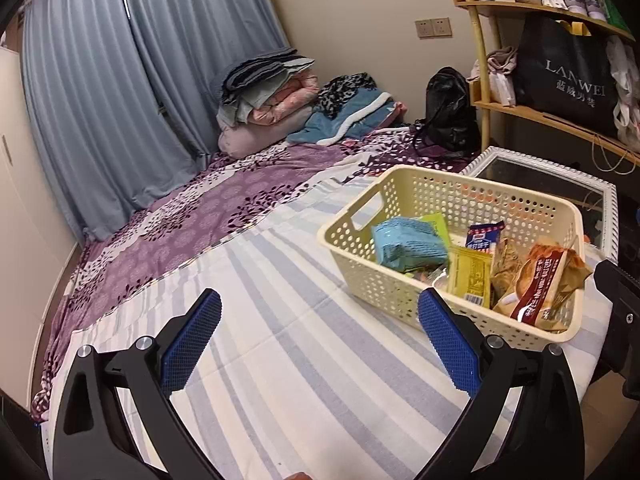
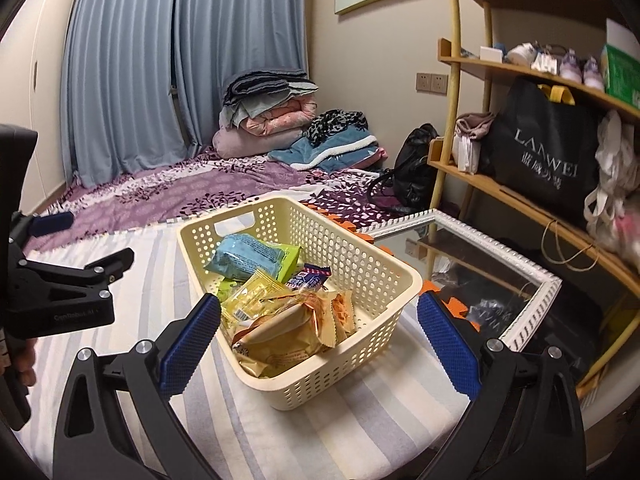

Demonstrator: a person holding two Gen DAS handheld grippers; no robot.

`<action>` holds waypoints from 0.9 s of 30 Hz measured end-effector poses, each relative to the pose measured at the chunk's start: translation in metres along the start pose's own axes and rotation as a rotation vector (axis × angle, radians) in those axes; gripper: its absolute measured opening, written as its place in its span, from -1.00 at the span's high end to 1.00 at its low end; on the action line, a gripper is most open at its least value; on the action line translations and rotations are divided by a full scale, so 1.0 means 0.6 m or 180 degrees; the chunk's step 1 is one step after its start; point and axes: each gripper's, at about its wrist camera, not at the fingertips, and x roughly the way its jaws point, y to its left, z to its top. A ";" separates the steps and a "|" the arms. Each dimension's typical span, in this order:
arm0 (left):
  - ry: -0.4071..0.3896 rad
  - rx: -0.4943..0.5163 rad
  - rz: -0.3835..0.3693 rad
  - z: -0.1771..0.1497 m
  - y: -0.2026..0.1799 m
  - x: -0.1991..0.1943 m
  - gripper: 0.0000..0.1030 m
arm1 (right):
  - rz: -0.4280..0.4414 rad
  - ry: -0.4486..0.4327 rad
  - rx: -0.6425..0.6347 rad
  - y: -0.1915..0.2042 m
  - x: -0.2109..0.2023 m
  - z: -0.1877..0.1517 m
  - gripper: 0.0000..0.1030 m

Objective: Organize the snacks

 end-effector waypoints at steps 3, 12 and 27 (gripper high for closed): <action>0.0033 -0.0035 -0.0051 -0.008 0.006 -0.003 -0.94 | -0.0007 0.0004 -0.0064 0.011 -0.004 -0.001 -0.90; 0.0102 -0.0025 -0.0141 -0.025 0.010 -0.002 -0.94 | -0.0053 0.0004 -0.0189 0.030 -0.008 -0.006 -0.90; 0.0168 0.0059 -0.0189 -0.031 -0.006 0.009 -0.94 | -0.0108 0.0048 -0.0216 0.032 0.002 -0.012 -0.90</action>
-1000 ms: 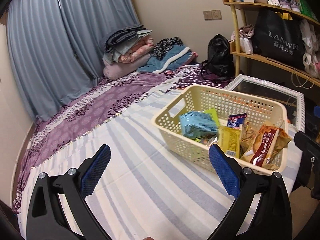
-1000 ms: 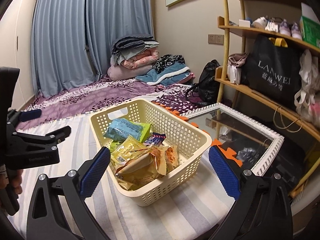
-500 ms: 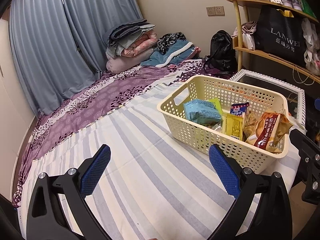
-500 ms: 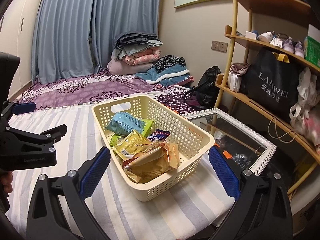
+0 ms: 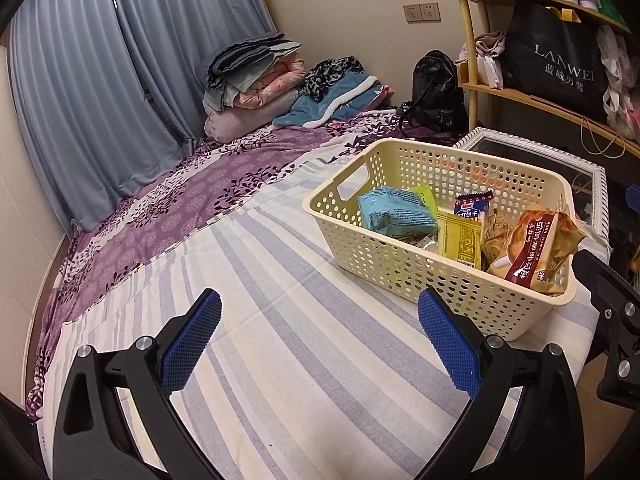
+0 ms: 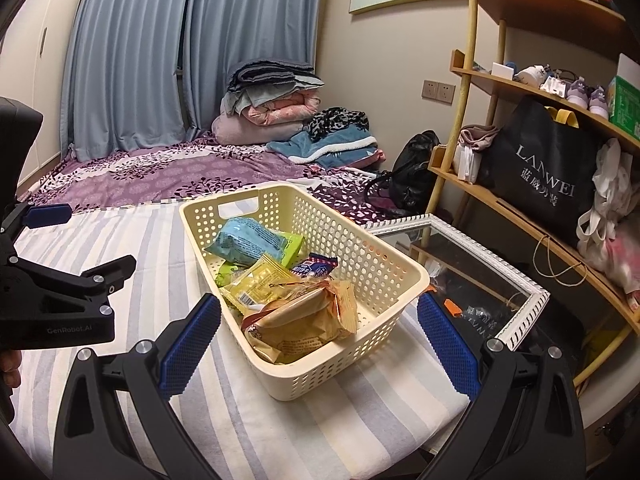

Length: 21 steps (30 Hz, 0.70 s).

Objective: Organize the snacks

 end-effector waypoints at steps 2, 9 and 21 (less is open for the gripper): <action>0.0005 0.0017 -0.0001 0.000 -0.003 0.001 -0.94 | -0.0002 0.0007 0.0008 -0.001 0.002 -0.002 -0.90; 0.0037 0.0075 0.0012 0.002 -0.013 0.008 -0.94 | 0.0004 0.0030 0.0033 -0.006 0.009 -0.005 -0.90; 0.0060 0.0140 0.0021 0.003 -0.022 0.014 -0.94 | 0.0001 0.0048 0.0050 -0.010 0.014 -0.009 -0.90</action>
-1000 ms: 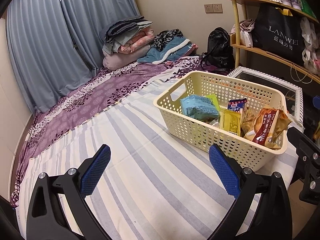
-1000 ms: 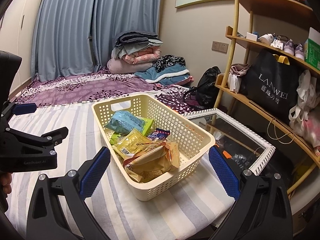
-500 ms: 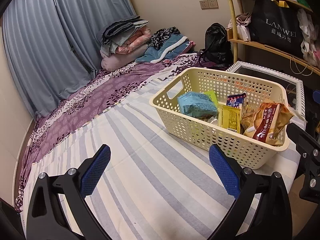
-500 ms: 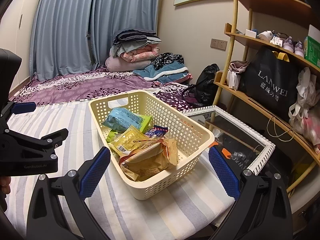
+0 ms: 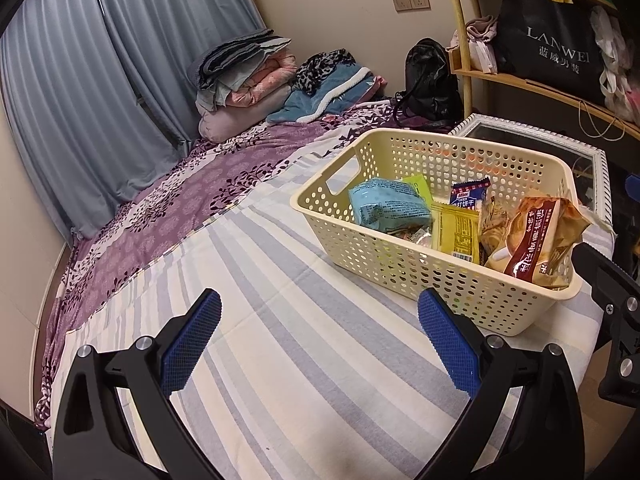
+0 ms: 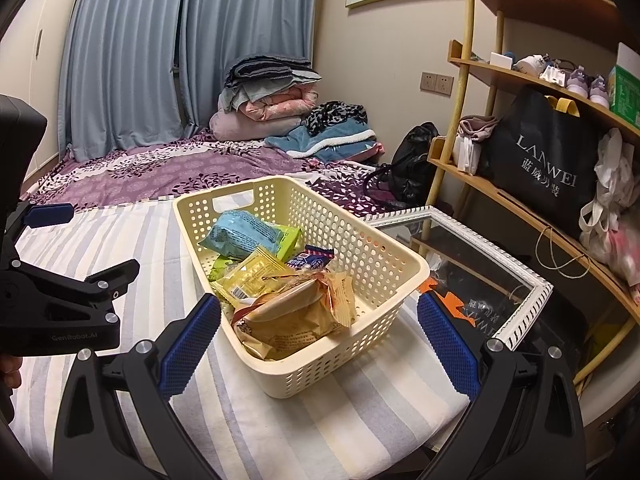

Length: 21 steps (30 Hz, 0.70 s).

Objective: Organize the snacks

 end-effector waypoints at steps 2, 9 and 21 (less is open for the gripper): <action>0.0003 0.0008 0.0003 -0.001 -0.001 0.001 -0.94 | -0.0004 -0.0002 0.0001 -0.001 0.001 0.000 -0.90; -0.0001 0.0041 0.0001 -0.001 -0.006 0.004 -0.94 | -0.0002 -0.0003 0.0006 -0.002 0.003 -0.002 -0.90; 0.0010 0.0103 -0.0009 0.002 -0.014 0.006 -0.94 | -0.0012 0.0004 0.0018 -0.006 0.006 -0.002 -0.90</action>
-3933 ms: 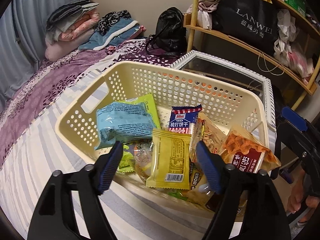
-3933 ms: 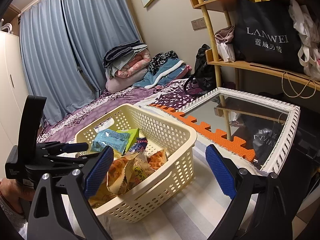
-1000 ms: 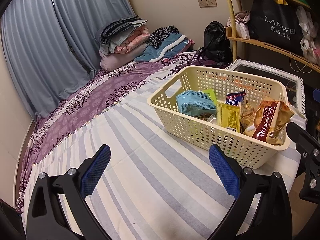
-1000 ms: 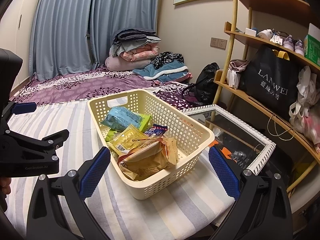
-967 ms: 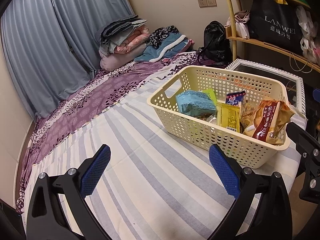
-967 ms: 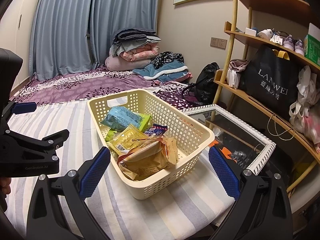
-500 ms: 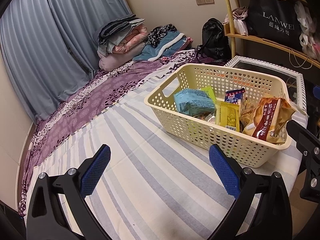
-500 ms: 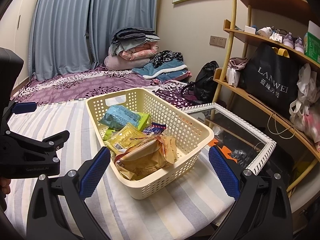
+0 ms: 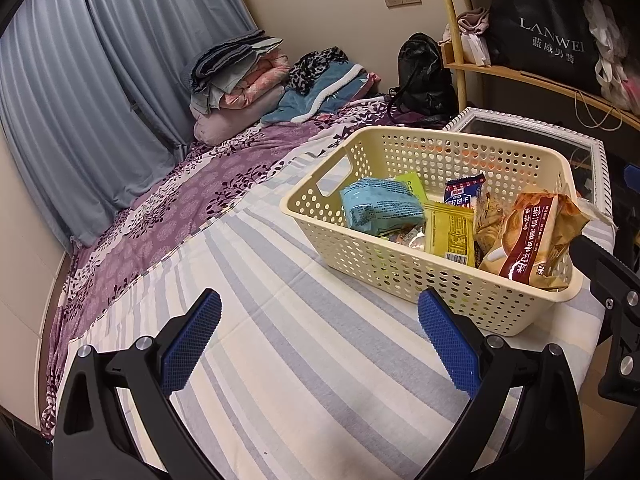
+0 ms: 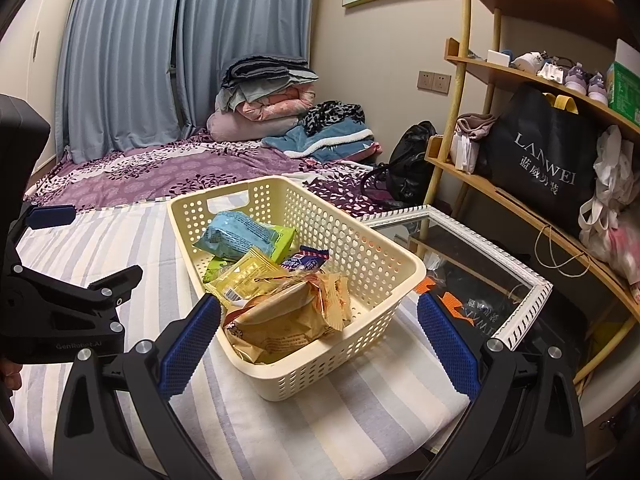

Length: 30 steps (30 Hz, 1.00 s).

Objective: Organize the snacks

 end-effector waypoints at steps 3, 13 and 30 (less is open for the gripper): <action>-0.0006 0.0015 -0.0001 -0.001 -0.001 0.000 -0.94 | -0.0001 0.0001 0.0002 -0.001 0.001 0.000 -0.90; -0.0017 0.0046 -0.0005 -0.001 -0.005 0.003 -0.94 | 0.0000 0.0035 0.0020 -0.002 0.011 -0.006 -0.90; 0.0010 -0.0039 -0.0051 -0.004 0.008 0.007 -0.94 | 0.0008 0.0071 -0.0018 0.007 0.015 -0.009 -0.90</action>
